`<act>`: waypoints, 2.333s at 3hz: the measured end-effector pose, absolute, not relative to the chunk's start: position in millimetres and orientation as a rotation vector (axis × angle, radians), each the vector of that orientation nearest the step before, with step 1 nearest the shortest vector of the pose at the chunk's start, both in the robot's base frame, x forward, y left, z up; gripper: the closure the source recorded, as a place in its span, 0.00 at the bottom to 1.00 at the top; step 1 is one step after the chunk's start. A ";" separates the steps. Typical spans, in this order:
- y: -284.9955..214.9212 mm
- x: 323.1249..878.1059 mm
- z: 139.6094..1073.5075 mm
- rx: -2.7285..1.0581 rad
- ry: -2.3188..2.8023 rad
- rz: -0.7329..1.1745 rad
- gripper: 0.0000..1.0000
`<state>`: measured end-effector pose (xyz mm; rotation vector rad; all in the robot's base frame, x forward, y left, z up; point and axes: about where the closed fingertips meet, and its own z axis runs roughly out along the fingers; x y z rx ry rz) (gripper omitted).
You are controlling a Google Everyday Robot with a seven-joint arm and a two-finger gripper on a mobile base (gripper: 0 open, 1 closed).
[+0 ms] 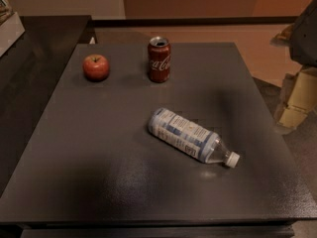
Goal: Pick blue plastic bottle
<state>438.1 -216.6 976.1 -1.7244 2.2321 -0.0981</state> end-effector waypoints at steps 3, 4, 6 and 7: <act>-171.0 435.2 948.0 -1.641 2.250 -0.010 0.00; -143.5 438.7 924.7 -1.605 2.282 0.049 0.00; -99.4 433.6 886.5 -1.601 2.360 0.130 0.00; -88.7 433.3 869.3 -1.597 2.374 0.133 0.00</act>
Offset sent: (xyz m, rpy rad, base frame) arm -0.0119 0.0433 -0.0271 0.0796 0.0209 -0.0320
